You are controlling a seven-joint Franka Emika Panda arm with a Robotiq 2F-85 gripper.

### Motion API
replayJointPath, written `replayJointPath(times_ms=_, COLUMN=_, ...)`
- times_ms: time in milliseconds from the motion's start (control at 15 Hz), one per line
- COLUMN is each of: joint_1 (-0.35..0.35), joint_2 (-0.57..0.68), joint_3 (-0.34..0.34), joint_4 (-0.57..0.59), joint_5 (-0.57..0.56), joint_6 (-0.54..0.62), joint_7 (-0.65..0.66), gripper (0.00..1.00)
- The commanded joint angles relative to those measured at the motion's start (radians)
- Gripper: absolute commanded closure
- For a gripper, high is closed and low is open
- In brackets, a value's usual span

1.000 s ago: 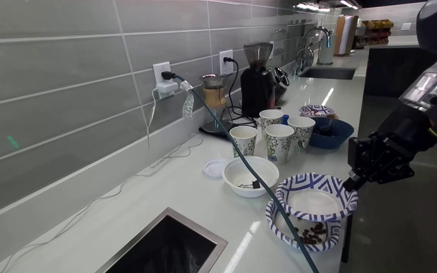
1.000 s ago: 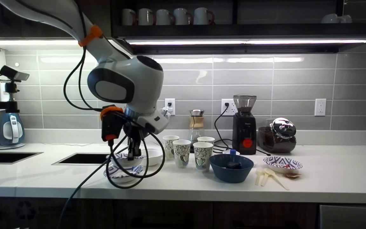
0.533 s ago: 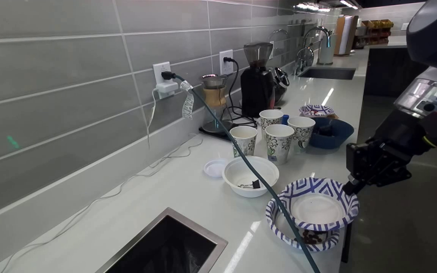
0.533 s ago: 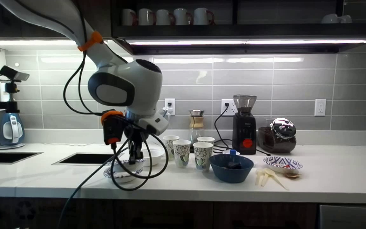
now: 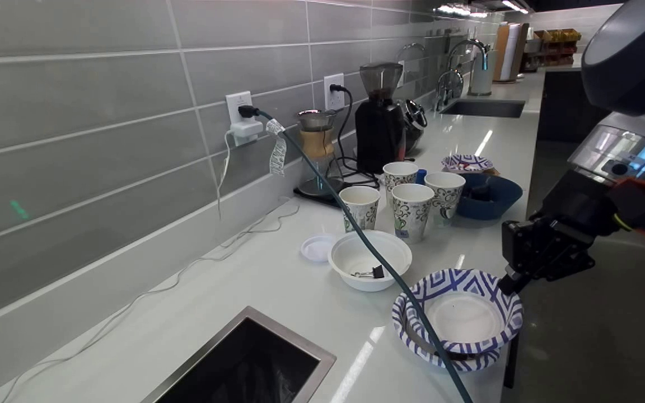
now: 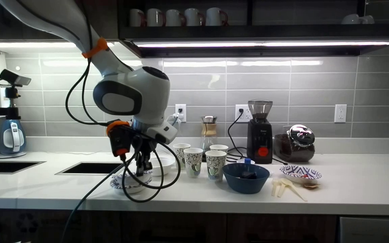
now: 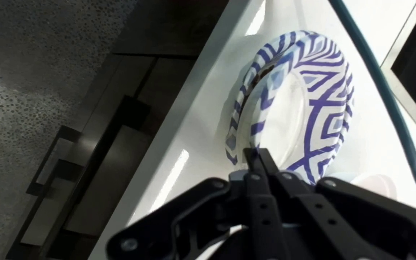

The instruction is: Stack the white and blue plates from right to left

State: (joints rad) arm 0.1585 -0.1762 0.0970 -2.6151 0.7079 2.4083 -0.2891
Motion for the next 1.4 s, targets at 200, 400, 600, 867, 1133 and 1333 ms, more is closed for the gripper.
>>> replayJointPath(times_ms=200, joint_1=0.026, joint_2=0.039, joint_3=-0.004, joint_4=0.006, joint_5=0.057, joint_6=0.021, joint_7=-0.071, gripper=0.72)
replayJointPath(times_ms=400, joint_1=0.019, joint_2=0.038, joint_3=-0.004, joint_4=0.008, joint_5=0.064, joint_6=0.011, joint_7=-0.071, gripper=0.53)
replayJointPath(times_ms=600, joint_1=0.009, joint_2=0.024, joint_3=0.0, joint_4=0.0, joint_5=0.019, joint_6=0.016, joint_7=-0.033, gripper=0.31)
replayJointPath(times_ms=867, joint_1=0.02, joint_2=0.028, joint_3=-0.008, joint_4=0.005, joint_5=0.089, joint_6=0.013, joint_7=-0.089, gripper=0.05)
replayJointPath(times_ms=1133, joint_1=0.02, joint_2=0.036, joint_3=-0.019, joint_4=0.019, joint_5=0.215, joint_6=-0.032, joint_7=-0.158, gripper=0.0)
replayJointPath(times_ms=1333, joint_1=0.006, joint_2=0.039, joint_3=-0.029, joint_4=0.031, joint_5=0.287, joint_6=-0.115, joint_7=-0.181, gripper=0.0)
